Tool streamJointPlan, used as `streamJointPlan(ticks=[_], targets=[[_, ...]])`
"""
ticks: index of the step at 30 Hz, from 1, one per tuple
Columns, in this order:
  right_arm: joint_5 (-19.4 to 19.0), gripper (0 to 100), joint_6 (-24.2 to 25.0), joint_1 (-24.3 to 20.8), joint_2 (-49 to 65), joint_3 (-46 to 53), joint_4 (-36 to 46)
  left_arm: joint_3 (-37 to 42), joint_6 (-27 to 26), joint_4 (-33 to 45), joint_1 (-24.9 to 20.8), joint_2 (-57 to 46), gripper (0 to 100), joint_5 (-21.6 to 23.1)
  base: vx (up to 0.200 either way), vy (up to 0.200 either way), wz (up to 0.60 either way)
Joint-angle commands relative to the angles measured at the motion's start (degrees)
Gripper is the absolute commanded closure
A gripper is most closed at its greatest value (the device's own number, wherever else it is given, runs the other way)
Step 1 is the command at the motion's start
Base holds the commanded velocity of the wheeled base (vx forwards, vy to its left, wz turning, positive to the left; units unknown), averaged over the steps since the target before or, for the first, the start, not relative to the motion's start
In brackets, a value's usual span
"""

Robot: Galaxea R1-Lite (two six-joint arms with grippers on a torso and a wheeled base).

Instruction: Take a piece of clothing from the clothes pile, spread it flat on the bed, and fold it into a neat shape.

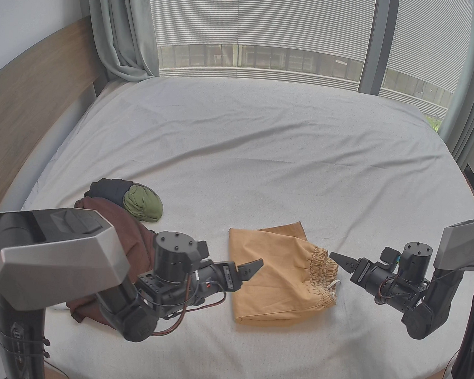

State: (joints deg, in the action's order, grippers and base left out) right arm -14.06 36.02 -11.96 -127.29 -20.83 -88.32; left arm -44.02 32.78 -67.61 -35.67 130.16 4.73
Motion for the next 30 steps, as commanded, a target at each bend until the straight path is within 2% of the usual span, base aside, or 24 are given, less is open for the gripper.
streamJointPlan(ticks=[1, 8, 11, 16, 20, 21, 25, 30], targets=[[0.0, 0, -1.5, -1.1, -0.3, 1.8, 0.0, 10.0, -2.4, -4.6, 5.8, -8.1, 0, 1.9, 0.000, 0.000, 0.00], [-0.1, 0, -1.7, -1.9, -0.7, 2.6, 0.0, 19.3, -6.8, -6.7, 14.0, -14.3, 0, 6.9, 0.000, 0.000, 0.00], [0.0, 0, -1.7, -2.3, -1.7, 2.8, -0.1, 25.9, -12.0, -11.7, 18.9, -16.3, 0, 11.4, 0.000, 0.000, 0.00], [0.0, 0, -1.6, -2.4, -3.1, 2.9, -0.1, 33.6, -20.0, -20.2, 24.1, -15.3, 0, 13.3, 0.000, 0.000, 0.00], [0.3, 0, -1.5, -2.6, -4.5, 2.9, -0.1, 36.2, -27.3, -21.2, 26.8, -14.6, 0, 15.3, 0.000, 0.000, 0.00], [0.3, 0, -1.5, -2.6, -4.6, 3.0, 0.0, 37.5, -30.7, -21.2, 27.9, -14.0, 0, 16.9, 0.000, 0.000, 0.00], [0.3, 0, -1.5, -2.5, -4.9, 3.0, 0.0, 39.4, -37.8, -21.2, 29.1, -11.3, 0, 19.4, 0.000, 0.000, 0.00], [0.0, 0, -1.1, -2.3, -5.2, 2.7, 0.0, 41.0, -40.3, -21.2, 29.3, -11.4, 0, 19.7, 0.000, 0.000, 0.00]])
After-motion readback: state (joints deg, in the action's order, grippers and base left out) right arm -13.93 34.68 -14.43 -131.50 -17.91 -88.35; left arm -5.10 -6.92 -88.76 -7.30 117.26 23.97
